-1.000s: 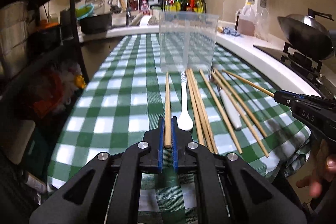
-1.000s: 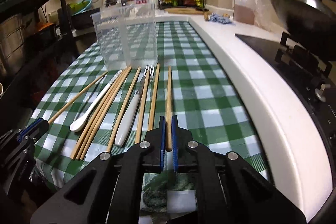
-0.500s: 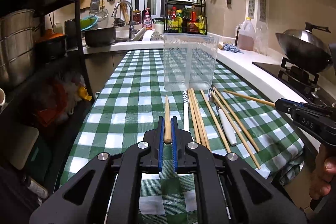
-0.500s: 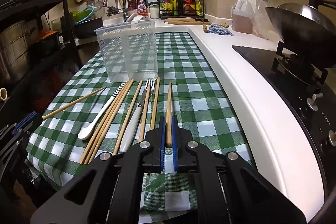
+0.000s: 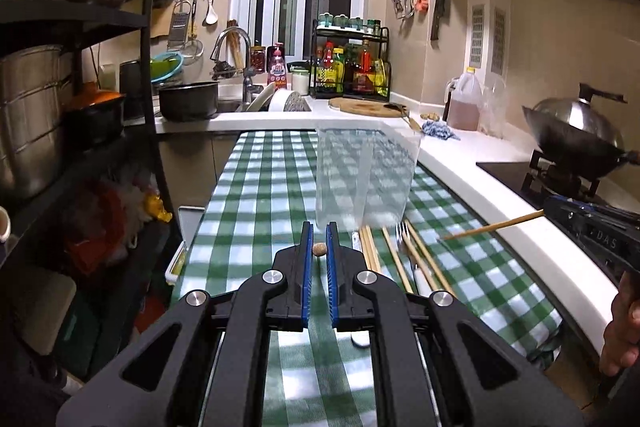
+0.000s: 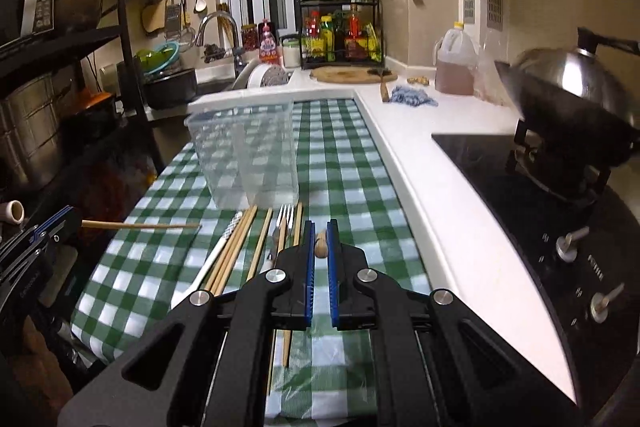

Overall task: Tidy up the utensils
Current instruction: 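Lift both held chopsticks and carry them over the clear plastic container, then lower the chopsticks into the container and open both tools, then move both open tools back down to the remaining utensils, then grasp the white spoon with the left tool while the right tool grasps a chopstick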

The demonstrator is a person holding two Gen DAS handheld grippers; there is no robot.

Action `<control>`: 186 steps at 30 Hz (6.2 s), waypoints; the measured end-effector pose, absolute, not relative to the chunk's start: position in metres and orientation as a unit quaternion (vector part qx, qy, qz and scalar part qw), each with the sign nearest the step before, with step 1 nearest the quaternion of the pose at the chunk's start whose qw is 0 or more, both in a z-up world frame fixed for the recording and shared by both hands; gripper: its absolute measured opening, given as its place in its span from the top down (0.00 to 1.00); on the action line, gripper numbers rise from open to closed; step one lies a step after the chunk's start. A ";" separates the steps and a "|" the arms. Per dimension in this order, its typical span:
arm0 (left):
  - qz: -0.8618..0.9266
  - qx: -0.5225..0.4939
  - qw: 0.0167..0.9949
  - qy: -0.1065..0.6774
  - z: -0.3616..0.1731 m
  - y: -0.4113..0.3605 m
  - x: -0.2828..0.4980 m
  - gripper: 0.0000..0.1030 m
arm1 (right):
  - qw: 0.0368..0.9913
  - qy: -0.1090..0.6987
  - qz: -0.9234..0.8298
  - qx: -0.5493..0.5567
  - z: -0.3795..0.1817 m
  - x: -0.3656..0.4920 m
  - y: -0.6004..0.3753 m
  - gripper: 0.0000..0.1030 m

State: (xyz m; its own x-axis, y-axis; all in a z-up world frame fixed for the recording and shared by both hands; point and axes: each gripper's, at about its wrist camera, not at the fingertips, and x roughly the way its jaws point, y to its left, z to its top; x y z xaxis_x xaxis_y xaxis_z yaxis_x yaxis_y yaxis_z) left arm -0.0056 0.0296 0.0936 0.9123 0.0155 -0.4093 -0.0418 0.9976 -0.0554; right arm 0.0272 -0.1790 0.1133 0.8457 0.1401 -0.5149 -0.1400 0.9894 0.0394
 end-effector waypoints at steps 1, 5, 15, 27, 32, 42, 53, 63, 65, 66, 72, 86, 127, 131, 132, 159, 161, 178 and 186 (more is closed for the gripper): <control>0.014 -0.032 0.978 0.208 0.097 0.032 -0.002 0.94 | 0.961 0.265 0.075 0.002 0.119 0.031 -0.179 0.94; 0.007 -0.038 0.978 0.204 0.118 0.043 0.017 0.94 | 0.962 0.261 0.083 0.003 0.135 0.049 -0.177 0.94; -0.016 -0.070 0.974 0.217 0.157 0.067 0.065 0.94 | 0.958 0.270 0.101 -0.002 0.174 0.097 -0.164 0.94; -0.030 -0.087 0.972 0.217 0.230 0.088 0.121 0.94 | 0.956 0.255 0.139 0.026 0.250 0.143 -0.162 0.94; -0.041 -0.080 0.978 0.189 0.273 0.086 0.147 0.94 | 0.965 0.209 0.155 0.032 0.302 0.166 -0.151 0.94; -0.065 -0.092 0.982 0.150 0.299 0.077 0.187 0.94 | 0.966 0.180 0.180 0.046 0.312 0.202 -0.122 0.94; -0.080 -0.098 0.968 0.215 0.224 0.068 0.228 0.94 | 0.955 0.236 0.173 0.047 0.229 0.237 -0.117 0.94; -0.084 -0.089 0.960 0.252 0.186 0.060 0.237 0.94 | 0.947 0.269 0.170 0.041 0.193 0.245 -0.116 0.94; -0.085 -0.088 0.959 0.256 0.183 0.059 0.237 0.94 | 0.946 0.273 0.169 0.038 0.190 0.245 -0.116 0.94; -0.086 -0.086 0.959 0.257 0.182 0.057 0.238 0.94 | 0.946 0.275 0.169 0.038 0.190 0.246 -0.116 0.94; -0.073 -0.076 0.966 0.236 0.196 0.055 0.224 0.56 | 0.952 0.270 0.140 0.025 0.199 0.237 -0.120 0.49; -0.047 -0.071 0.983 0.164 0.219 0.058 0.125 0.56 | 0.980 0.176 0.098 0.009 0.237 0.133 -0.151 0.50; -0.021 -0.076 0.950 0.303 -0.013 0.046 0.019 0.89 | 0.947 0.303 0.106 0.025 -0.012 0.025 -0.154 0.93; -0.029 -0.088 0.945 0.313 -0.020 0.045 0.021 0.89 | 0.942 0.316 0.107 0.029 -0.020 0.027 -0.158 0.92; -0.034 -0.094 0.943 0.318 -0.023 0.043 0.022 0.89 | 0.941 0.320 0.106 0.030 -0.021 0.028 -0.158 0.92; -0.049 -0.083 0.939 0.329 -0.038 0.001 0.037 0.76 | 0.937 0.336 0.093 -0.007 -0.035 0.017 -0.153 0.94; -0.046 -0.078 0.940 0.329 -0.038 0.000 0.037 0.81 | 0.937 0.337 0.096 -0.012 -0.034 0.017 -0.150 0.95; 0.031 -0.065 0.945 0.318 -0.035 0.030 0.018 0.90 | 0.938 0.337 0.083 -0.004 -0.034 0.021 -0.158 0.93; 0.029 -0.055 0.948 0.312 -0.036 0.026 0.016 0.90 | 0.939 0.335 0.084 -0.006 -0.035 0.019 -0.158 0.93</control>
